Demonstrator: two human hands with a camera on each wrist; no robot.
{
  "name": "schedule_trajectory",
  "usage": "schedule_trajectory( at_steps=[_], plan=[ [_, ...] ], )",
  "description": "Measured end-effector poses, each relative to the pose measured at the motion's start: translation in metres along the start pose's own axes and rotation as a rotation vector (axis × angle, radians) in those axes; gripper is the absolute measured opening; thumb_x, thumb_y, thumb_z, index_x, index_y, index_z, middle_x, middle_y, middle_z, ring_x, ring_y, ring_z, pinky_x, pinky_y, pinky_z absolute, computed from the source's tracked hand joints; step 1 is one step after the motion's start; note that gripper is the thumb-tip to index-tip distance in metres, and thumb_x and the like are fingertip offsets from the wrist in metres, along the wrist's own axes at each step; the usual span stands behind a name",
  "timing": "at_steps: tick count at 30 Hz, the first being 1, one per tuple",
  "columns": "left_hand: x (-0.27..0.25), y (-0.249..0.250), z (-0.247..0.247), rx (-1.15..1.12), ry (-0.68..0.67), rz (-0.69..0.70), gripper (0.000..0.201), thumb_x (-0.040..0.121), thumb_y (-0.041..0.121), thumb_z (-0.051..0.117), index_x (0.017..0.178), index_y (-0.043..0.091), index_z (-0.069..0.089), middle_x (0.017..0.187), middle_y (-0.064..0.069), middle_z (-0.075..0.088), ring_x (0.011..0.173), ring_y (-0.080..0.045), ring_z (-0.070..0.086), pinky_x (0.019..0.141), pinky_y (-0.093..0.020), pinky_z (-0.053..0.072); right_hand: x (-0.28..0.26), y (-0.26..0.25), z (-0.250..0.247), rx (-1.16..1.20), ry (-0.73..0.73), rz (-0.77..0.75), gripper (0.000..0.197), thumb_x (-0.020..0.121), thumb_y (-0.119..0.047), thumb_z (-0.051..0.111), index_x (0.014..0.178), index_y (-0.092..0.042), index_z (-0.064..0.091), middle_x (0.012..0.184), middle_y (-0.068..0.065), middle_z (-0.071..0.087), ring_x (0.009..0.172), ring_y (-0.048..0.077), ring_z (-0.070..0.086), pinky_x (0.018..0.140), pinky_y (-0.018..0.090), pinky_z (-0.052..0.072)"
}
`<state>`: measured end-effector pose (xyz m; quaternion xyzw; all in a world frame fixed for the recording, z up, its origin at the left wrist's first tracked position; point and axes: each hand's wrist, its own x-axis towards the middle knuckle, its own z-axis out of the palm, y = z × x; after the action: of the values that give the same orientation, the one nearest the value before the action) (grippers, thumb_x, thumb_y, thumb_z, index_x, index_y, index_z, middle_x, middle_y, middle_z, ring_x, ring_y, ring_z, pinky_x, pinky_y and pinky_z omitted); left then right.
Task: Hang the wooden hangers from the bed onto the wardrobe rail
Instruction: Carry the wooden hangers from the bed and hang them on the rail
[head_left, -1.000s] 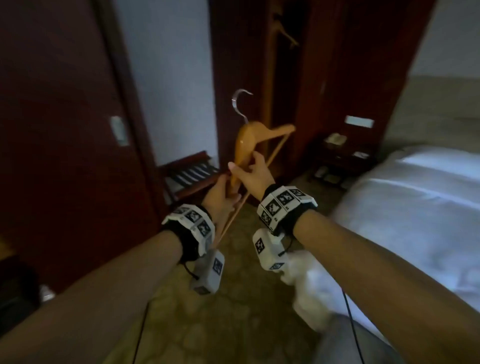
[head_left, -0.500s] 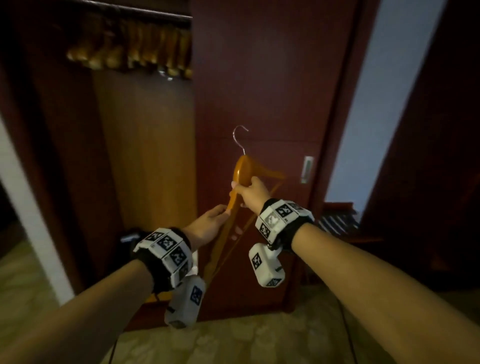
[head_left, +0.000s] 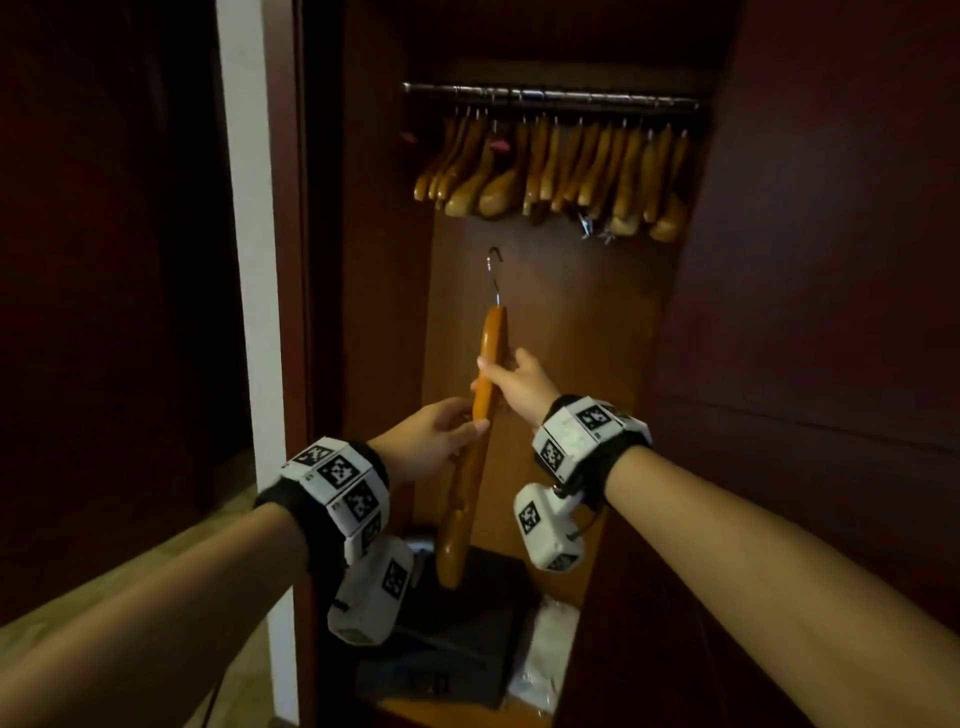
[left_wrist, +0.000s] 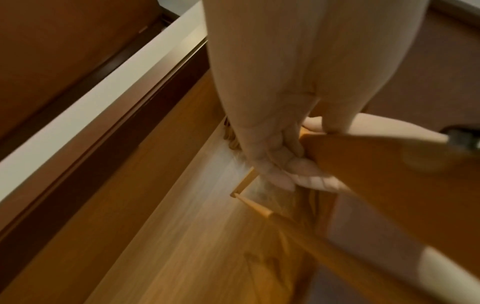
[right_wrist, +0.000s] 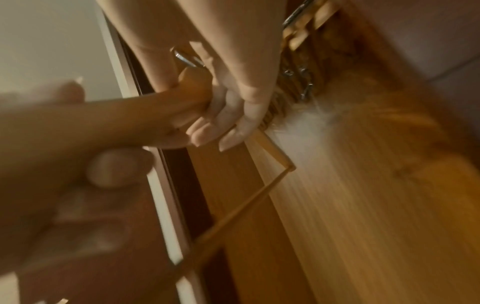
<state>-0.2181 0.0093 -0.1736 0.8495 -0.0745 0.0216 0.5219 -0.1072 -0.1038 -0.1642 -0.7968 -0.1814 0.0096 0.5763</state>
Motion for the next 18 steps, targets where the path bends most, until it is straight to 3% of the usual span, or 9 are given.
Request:
schedule_trajectory(
  at_steps=[2,6,11,16,18],
  plan=[
    [0.028,-0.008,-0.022,0.041,0.054,0.051,0.037,0.098,0.032,0.042,0.131,0.015,0.045,0.096,0.007,0.055,0.083,-0.005,0.054,0.066,-0.011,0.043,0.033,-0.002,0.008,-0.019,-0.030,-0.022,0.059,0.088,-0.041,0.057,0.137,-0.015,0.038,0.120,0.011,0.061,0.107,0.027,0.061,0.095,0.045,0.048],
    [0.086,-0.029,-0.067,0.017,0.111,0.087,0.037,0.099,0.029,0.039,0.133,0.013,0.043,0.092,0.007,0.055,0.082,-0.010,0.054,0.068,-0.015,0.044,0.100,-0.011,0.028,-0.092,-0.058,-0.061,0.057,0.091,-0.034,0.056,0.141,-0.015,0.034,0.126,0.015,0.058,0.112,0.027,0.059,0.099,0.044,0.046],
    [0.145,-0.059,-0.138,-0.109,0.166,0.114,0.032,0.100,0.026,0.038,0.129,0.013,0.046,0.088,0.006,0.059,0.076,-0.006,0.059,0.057,-0.012,0.049,0.180,-0.031,0.063,-0.179,0.095,-0.124,0.047,0.092,-0.034,0.053,0.134,-0.014,0.045,0.120,0.010,0.060,0.111,0.023,0.057,0.099,0.043,0.046],
    [0.197,-0.072,-0.211,-0.204,0.161,0.130,0.019,0.101,0.025,0.038,0.113,0.018,0.050,0.087,-0.001,0.062,0.071,-0.014,0.062,0.059,-0.028,0.054,0.251,-0.056,0.093,-0.174,0.147,-0.162,0.042,0.092,-0.033,0.053,0.129,-0.013,0.049,0.117,0.011,0.060,0.106,0.022,0.058,0.096,0.041,0.048],
    [0.215,-0.071,-0.229,-0.221,0.169,0.151,0.016,0.101,0.024,0.038,0.106,0.019,0.052,0.085,-0.006,0.060,0.071,-0.018,0.060,0.064,-0.035,0.055,0.273,-0.060,0.102,-0.163,0.138,-0.148,0.040,0.093,-0.033,0.052,0.126,-0.012,0.051,0.108,0.008,0.062,0.096,0.018,0.059,0.084,0.035,0.051]
  ],
)
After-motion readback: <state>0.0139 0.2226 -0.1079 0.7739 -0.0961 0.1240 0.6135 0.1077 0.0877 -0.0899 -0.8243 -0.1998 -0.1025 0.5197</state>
